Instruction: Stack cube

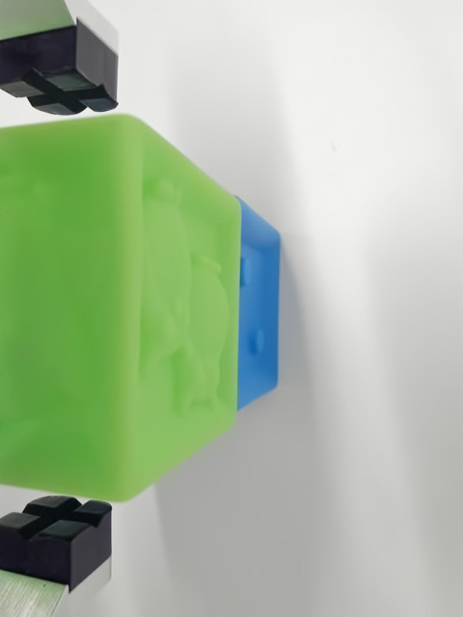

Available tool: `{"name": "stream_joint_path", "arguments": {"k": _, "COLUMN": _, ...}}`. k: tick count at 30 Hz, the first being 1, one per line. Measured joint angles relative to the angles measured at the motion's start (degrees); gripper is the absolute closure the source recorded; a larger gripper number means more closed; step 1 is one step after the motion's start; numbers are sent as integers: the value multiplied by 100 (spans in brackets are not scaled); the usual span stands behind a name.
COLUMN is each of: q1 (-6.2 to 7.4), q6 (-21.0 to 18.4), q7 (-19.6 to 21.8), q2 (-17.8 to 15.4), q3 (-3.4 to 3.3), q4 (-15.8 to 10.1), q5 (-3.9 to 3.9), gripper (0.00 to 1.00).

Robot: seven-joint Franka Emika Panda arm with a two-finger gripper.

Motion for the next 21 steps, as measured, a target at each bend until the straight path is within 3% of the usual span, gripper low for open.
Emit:
{"name": "stream_joint_path", "arguments": {"k": 7, "q1": -1, "q6": -175, "q7": -13, "q2": -218, "q3": 5, "q4": -24, "q5": 18, "gripper": 0}}
{"name": "stream_joint_path", "arguments": {"k": 21, "q1": 0, "q6": -881, "q7": -81, "q2": -994, "q3": 17, "q4": -77, "q5": 117, "gripper": 0}}
